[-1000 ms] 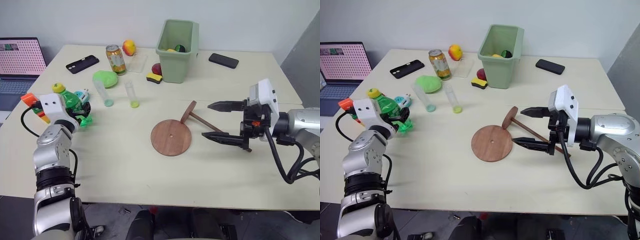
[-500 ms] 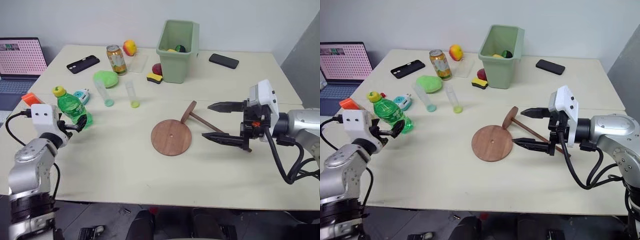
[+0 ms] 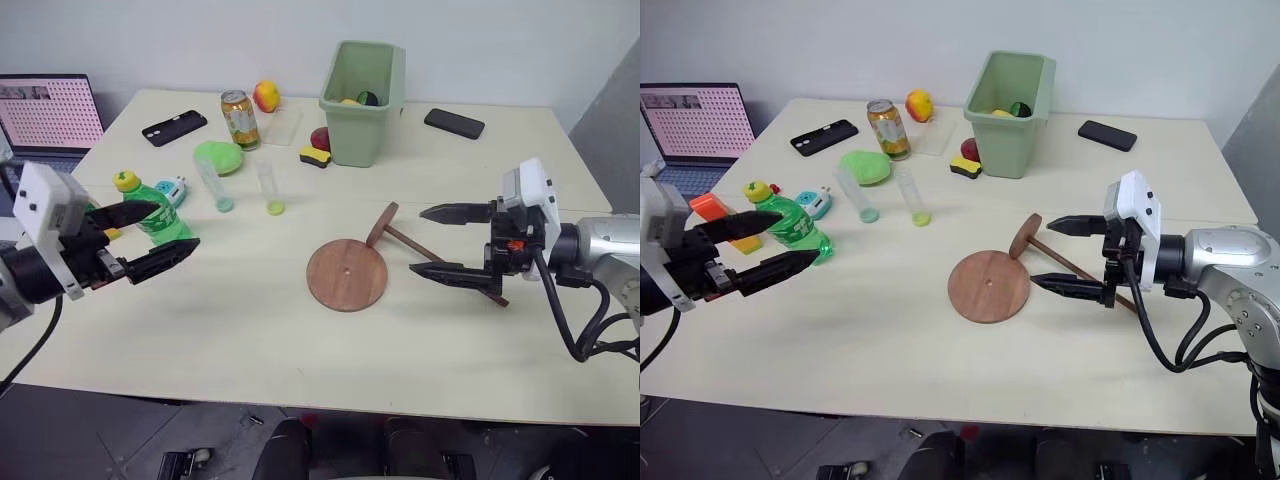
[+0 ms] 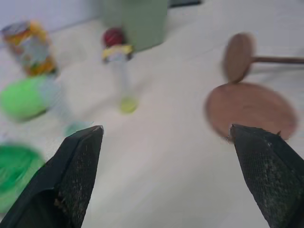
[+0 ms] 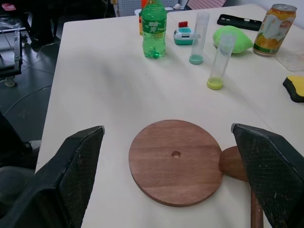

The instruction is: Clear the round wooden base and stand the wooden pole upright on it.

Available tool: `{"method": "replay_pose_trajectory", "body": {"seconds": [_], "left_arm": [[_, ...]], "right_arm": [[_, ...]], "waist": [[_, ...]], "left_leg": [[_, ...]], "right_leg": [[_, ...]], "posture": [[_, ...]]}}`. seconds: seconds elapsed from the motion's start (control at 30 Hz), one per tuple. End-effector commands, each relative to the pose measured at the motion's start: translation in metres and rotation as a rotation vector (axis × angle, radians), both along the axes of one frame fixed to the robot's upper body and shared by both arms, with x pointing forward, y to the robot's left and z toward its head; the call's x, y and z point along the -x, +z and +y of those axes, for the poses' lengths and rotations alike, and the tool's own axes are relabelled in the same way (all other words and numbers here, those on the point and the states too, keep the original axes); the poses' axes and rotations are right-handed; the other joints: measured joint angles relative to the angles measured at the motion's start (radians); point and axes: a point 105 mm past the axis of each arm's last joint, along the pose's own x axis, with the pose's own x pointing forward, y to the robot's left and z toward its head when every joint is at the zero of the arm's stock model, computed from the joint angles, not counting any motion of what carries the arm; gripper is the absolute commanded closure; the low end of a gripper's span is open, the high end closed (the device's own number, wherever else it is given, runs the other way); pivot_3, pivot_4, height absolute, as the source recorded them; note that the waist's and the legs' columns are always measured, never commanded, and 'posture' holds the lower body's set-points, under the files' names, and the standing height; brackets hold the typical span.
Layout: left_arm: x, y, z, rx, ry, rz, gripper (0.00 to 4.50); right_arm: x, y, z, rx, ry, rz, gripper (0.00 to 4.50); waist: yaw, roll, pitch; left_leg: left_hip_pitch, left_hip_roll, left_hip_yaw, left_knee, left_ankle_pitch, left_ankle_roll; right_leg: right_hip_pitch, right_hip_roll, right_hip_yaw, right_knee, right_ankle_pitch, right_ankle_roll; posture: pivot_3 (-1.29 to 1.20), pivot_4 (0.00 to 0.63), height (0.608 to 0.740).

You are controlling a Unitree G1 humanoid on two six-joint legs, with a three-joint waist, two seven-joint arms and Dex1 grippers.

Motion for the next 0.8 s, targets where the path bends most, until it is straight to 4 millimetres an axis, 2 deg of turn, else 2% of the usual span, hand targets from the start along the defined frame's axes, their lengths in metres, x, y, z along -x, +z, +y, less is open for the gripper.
{"method": "replay_pose_trajectory", "body": {"seconds": [0.03,0.13,0.33,0.53,0.67,0.8], "left_arm": [[0.015,0.008,-0.035,-0.133,-0.340,0.001,0.05],[0.013,0.007,-0.043,-0.183,-0.458,-0.004,0.05],[-0.006,0.008,-0.060,-0.220,-0.621,-0.071,0.05],[-0.015,-0.002,-0.064,-0.229,-0.668,-0.071,0.05],[-0.016,-0.010,-0.070,-0.219,-0.692,-0.074,0.05],[-0.017,-0.013,-0.072,-0.216,-0.699,-0.079,0.05]], "right_arm": [[0.001,0.006,0.000,0.053,0.001,-0.017,0.00],[-0.004,0.000,-0.003,0.112,-0.037,0.016,0.00],[-0.029,-0.029,-0.013,0.356,-0.207,0.149,0.00],[-0.062,-0.039,-0.011,0.418,-0.370,0.195,0.00],[-0.094,-0.063,-0.014,0.548,-0.509,0.244,0.00],[-0.111,-0.073,-0.010,0.602,-0.547,0.305,0.00]], "waist": [[-0.001,0.000,0.000],[-0.004,0.000,0.001],[-0.019,0.002,0.002],[-0.040,0.002,0.001],[-0.050,0.002,0.001],[-0.053,0.002,0.001]], "left_leg": [[-0.001,-0.001,0.000,0.000,0.000,0.000],[0.000,-0.001,0.001,-0.001,0.000,0.000],[-0.001,-0.001,0.002,-0.001,0.000,0.000],[-0.002,0.000,0.002,-0.001,0.000,0.000],[-0.002,0.000,0.001,0.000,0.000,0.000],[-0.002,-0.001,0.001,0.000,0.002,-0.002]], "right_leg": [[0.000,0.002,-0.001,-0.001,0.000,0.000],[-0.001,0.002,-0.001,-0.002,0.000,-0.001],[-0.002,0.004,0.000,0.000,0.001,-0.002],[-0.005,0.005,0.001,0.001,0.001,-0.003],[-0.005,0.005,0.000,0.002,0.001,-0.003],[-0.005,0.005,0.000,0.002,0.001,-0.003]], "posture": [[0.00,0.150,0.740],[0.00,0.150,0.740],[0.00,0.150,0.740],[0.00,0.150,0.740],[0.00,0.150,0.740],[0.00,0.150,0.740]]}}
